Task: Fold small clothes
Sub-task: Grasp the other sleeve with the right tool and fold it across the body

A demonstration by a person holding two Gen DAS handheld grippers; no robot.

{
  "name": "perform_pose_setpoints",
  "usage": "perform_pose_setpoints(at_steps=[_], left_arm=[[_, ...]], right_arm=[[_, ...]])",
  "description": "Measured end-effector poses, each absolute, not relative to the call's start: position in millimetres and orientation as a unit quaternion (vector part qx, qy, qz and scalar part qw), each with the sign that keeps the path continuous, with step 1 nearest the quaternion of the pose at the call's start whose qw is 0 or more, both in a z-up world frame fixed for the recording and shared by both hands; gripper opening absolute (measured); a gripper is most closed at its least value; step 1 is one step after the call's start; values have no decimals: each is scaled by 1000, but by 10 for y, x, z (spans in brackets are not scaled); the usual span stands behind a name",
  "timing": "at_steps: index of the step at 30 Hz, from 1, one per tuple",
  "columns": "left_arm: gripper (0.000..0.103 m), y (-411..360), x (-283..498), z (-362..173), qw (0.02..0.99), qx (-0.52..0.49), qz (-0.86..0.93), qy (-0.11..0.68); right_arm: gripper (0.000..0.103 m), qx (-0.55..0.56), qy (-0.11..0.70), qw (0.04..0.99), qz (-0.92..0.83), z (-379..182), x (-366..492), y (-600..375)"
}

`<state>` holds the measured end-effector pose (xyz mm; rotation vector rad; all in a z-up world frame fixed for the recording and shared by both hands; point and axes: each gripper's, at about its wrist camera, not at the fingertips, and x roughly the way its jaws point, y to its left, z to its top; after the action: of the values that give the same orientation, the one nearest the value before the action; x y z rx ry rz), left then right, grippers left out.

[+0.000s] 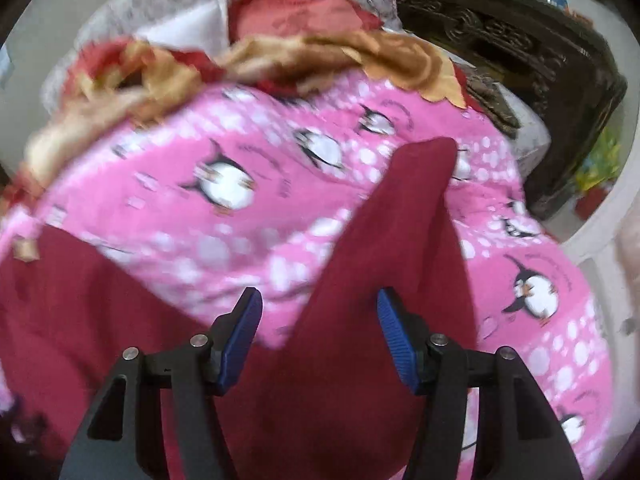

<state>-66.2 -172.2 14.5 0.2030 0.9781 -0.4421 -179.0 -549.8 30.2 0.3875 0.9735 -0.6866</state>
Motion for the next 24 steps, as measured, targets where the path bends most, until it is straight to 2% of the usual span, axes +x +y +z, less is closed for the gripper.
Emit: perform_pose_setpoints(at_steps=[2,4,6,7,9,12,15,19,23,24], left_arm=[[103,-1718,-660,140,855,95,-212,464],[103,-1718,-660,135,855,95,-212,463],[103,-1722,-657,136,855,96,-212,463],[103,-1721,-653,141,854,95,-213,464],[102,-1705,-633,172,850,91,-220,469],[96,-1595,-570,369,852,60,-233,466],[96,-1454,-497,597,860,18,-232,454],[96,-1371,-463,759,866,9,-233,442],[96,-1346,-471,756,867,18,-230,442],[96,-1335,-479,736,866,18,-230,444]], right_arm=[[62,175,458,808,-328,250,-1836,-5547],[40,178,452,811,-327,228,-1929,-5611],[26,183,451,811,-325,223,-1997,-5677],[23,195,444,815,-317,243,-2063,-5705],[21,214,426,827,-296,323,-2140,-5724],[20,226,391,854,-258,610,-2255,-5587],[20,228,347,889,-192,1001,-2288,-5300],[20,214,284,931,-75,1469,-2249,-4664],[21,191,286,938,43,1420,-2096,-3952],[26,186,301,934,54,1301,-2039,-3820]])
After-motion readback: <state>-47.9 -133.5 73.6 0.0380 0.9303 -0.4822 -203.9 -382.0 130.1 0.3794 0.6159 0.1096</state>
